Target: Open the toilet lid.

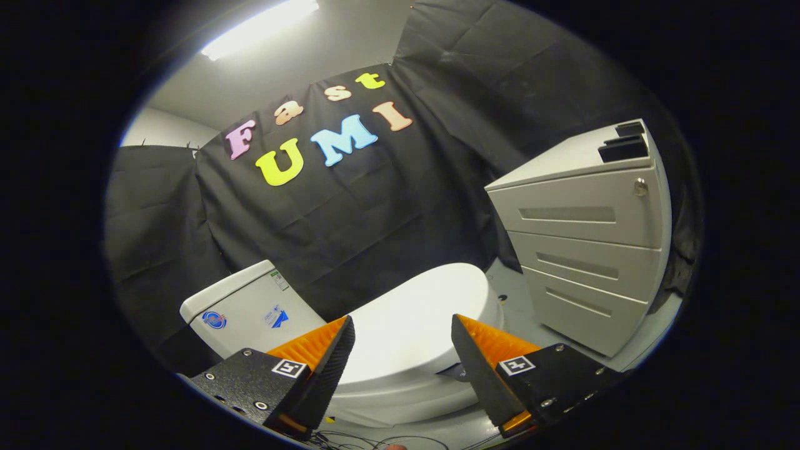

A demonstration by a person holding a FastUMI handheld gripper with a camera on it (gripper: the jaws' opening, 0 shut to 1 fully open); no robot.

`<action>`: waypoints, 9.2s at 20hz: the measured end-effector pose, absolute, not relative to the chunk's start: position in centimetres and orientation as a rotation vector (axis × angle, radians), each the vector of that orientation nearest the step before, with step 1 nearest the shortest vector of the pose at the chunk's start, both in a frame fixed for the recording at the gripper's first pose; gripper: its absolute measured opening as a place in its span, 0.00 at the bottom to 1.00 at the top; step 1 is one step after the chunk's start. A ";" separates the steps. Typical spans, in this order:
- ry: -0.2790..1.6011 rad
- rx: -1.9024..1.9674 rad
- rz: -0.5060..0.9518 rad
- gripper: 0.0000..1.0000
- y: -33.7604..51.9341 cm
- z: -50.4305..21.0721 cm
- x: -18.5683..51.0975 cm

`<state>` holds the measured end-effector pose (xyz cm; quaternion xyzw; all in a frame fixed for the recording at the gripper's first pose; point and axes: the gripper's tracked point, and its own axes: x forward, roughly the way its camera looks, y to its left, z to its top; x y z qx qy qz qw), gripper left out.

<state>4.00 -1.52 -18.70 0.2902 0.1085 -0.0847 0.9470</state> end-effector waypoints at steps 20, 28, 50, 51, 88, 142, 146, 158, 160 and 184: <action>0.398 1.106 -0.393 0.80 -3.2 -31.4 4.1; 0.429 1.191 -0.425 0.36 -3.5 -33.5 4.5; 0.457 1.295 -0.437 0.00 -4.0 -31.9 5.3; 0.456 1.290 -0.443 0.00 -4.0 -31.6 5.3; 0.437 0.738 -0.237 0.00 2.9 -12.4 8.2; 0.275 -0.183 0.160 0.00 30.5 -7.1 12.2; 0.275 -0.185 0.162 0.00 30.6 -7.0 12.4; 0.324 -0.141 0.216 0.23 31.1 -8.5 12.5; 0.330 -0.141 0.219 0.25 31.1 -8.7 12.6; 0.104 0.005 0.178 0.95 19.9 1.6 11.7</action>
